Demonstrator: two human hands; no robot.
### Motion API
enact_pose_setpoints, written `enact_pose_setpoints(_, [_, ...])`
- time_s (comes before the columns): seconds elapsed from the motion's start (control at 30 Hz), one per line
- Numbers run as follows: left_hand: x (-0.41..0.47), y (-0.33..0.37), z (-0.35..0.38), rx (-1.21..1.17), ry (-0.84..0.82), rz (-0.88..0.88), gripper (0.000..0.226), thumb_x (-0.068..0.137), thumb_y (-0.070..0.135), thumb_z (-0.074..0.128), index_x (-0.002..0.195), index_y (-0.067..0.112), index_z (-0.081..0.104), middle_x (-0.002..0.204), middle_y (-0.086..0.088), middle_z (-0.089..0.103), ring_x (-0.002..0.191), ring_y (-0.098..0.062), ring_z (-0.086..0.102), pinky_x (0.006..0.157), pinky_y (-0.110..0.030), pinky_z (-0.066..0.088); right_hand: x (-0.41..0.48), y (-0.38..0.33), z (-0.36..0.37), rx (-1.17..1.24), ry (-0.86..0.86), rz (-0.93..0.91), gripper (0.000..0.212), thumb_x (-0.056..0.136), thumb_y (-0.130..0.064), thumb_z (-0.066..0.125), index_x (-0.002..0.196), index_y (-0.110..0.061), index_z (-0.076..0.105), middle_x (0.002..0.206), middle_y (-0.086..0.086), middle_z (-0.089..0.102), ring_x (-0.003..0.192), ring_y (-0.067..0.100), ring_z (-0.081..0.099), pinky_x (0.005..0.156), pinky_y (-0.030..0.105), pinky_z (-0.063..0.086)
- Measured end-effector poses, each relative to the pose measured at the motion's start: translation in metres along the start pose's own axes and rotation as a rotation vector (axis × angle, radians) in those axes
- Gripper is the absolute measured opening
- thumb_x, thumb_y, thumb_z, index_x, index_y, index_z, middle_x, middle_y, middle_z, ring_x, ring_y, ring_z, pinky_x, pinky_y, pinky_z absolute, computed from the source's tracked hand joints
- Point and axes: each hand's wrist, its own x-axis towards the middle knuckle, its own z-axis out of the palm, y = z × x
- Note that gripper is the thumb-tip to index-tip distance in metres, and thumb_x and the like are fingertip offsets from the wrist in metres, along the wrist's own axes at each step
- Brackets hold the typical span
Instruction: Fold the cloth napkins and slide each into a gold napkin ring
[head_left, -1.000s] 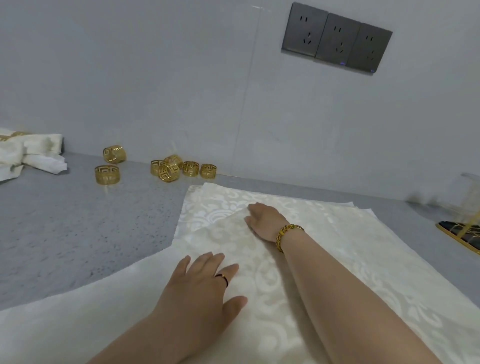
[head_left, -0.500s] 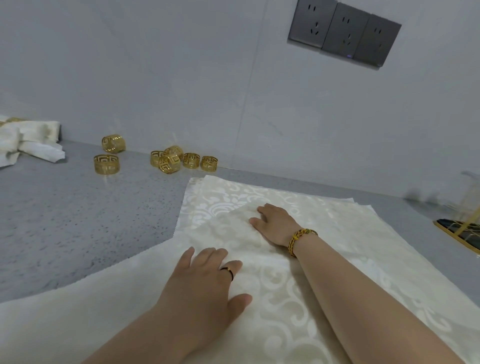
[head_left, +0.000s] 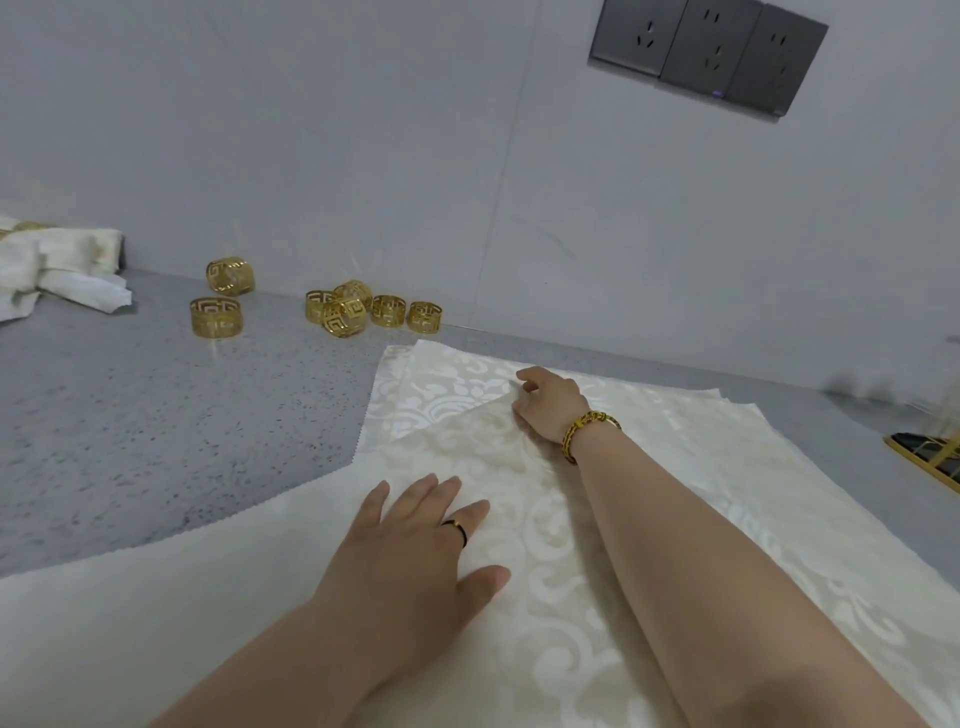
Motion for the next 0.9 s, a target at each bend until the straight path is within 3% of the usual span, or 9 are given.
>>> enact_pose_setpoints(0.2, [0.000,0.000,0.000,0.015,-0.010,0.004,0.058,0.094,0.054,0.019,0.146,0.035,-0.001,0.154,0.011,-0.012,0.141,-0.006,-0.016,0.114,-0.034,-0.013,0.012,0.002,-0.001,0.154,0.015,0.106,0.049,0.084,-0.010,0.045,0.130,-0.029,0.044,0.130,0.003,0.047,0.120,0.025,0.042,0.103,0.038,0.037])
enact_pose_setpoints(0.33, [0.001,0.001,0.000,0.025,-0.013,0.001,0.058,0.094,0.054,0.018,0.146,0.035,-0.002,0.154,0.011,-0.014,0.140,-0.005,-0.017,0.113,-0.033,-0.014,0.015,0.000,-0.001,0.090,0.031,0.137,0.028,0.086,-0.016,0.050,0.111,-0.026,0.057,0.123,0.008,0.051,0.123,0.025,0.037,0.098,0.033,0.035])
enact_pose_setpoints(0.47, [0.001,0.001,0.000,0.021,-0.024,-0.001,0.058,0.094,0.054,0.019,0.146,0.036,-0.002,0.154,0.012,-0.015,0.140,-0.005,-0.018,0.113,-0.033,-0.014,0.009,-0.003,-0.006,-0.037,0.096,0.029,0.021,0.088,-0.013,0.047,0.102,-0.016,0.062,0.113,0.008,0.061,0.123,0.023,0.036,0.094,0.031,0.035])
enact_pose_setpoints(0.63, [0.000,0.001,-0.001,0.029,-0.021,0.000,0.058,0.094,0.054,0.019,0.146,0.036,-0.002,0.154,0.012,-0.015,0.140,-0.005,-0.017,0.114,-0.033,-0.013,-0.008,0.000,-0.018,0.060,0.171,-0.109,0.021,0.089,-0.010,0.048,0.098,-0.006,0.066,0.106,0.007,0.066,0.102,0.023,0.056,0.083,0.027,0.042])
enact_pose_setpoints(0.9, [-0.002,0.002,-0.002,0.009,-0.021,0.003,0.058,0.095,0.053,0.020,0.146,0.034,0.000,0.154,0.011,-0.013,0.140,-0.005,-0.016,0.115,-0.032,-0.013,-0.041,0.016,-0.021,0.073,0.164,-0.211,0.021,0.089,-0.005,0.048,0.096,-0.006,0.068,0.107,0.005,0.066,0.099,0.017,0.055,0.083,0.022,0.039])
